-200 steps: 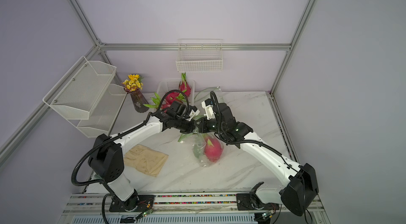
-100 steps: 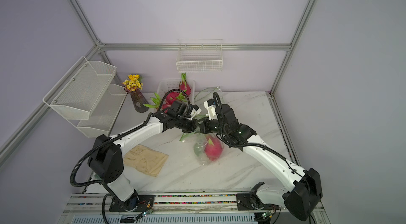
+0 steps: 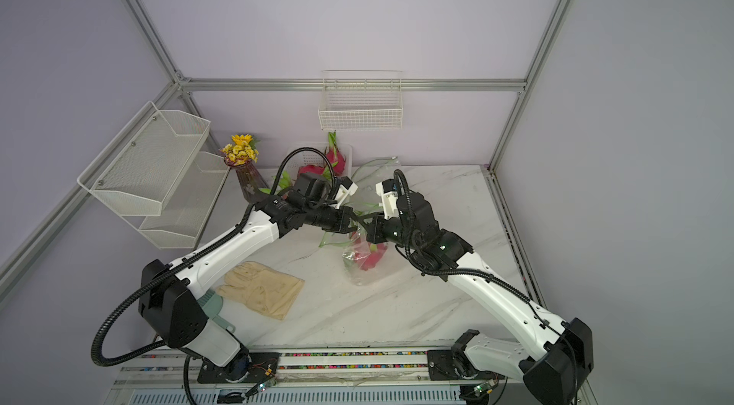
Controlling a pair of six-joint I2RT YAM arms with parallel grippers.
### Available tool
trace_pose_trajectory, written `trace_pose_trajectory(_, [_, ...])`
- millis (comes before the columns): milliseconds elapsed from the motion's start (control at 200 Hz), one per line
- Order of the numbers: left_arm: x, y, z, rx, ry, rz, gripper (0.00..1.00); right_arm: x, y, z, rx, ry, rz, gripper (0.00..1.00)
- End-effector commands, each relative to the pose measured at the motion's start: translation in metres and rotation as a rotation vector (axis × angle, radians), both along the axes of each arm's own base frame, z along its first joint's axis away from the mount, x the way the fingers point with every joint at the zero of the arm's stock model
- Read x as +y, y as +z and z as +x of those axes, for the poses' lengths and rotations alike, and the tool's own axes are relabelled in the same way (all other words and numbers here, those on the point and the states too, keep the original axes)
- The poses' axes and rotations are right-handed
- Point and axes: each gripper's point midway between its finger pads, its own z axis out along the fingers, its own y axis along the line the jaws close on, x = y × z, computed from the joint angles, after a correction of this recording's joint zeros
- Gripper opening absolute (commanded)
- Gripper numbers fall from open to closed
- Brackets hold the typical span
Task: Open the zip-top bag and take out the dragon fruit
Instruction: Pick up the dragon fruit from the zipper food storage bag.
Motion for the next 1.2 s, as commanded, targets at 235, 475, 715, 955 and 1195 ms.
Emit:
trace_pose_trajectory(235, [0.02,0.069,0.0,-0.2,0.051,0.013,0.0,-0.009,0.009,-0.002,-0.041,-0.04,0.014,0.0])
trace_pose_trajectory(475, [0.028,0.096,0.002,-0.264,0.077,0.023,0.0,-0.01,0.003,-0.002,-0.033,-0.042,0.004,0.0])
trace_pose_trajectory(715, [0.037,0.13,0.003,-0.347,0.111,0.019,0.0,-0.011,-0.002,-0.001,-0.025,-0.048,-0.004,0.0])
trace_pose_trajectory(955, [0.047,0.156,0.005,-0.42,0.145,0.032,0.0,-0.012,-0.004,0.0,-0.024,-0.053,-0.008,0.0])
trace_pose_trajectory(1195, [0.053,0.181,0.003,-0.487,0.164,0.01,0.0,-0.01,-0.009,0.001,-0.014,-0.052,-0.016,0.0])
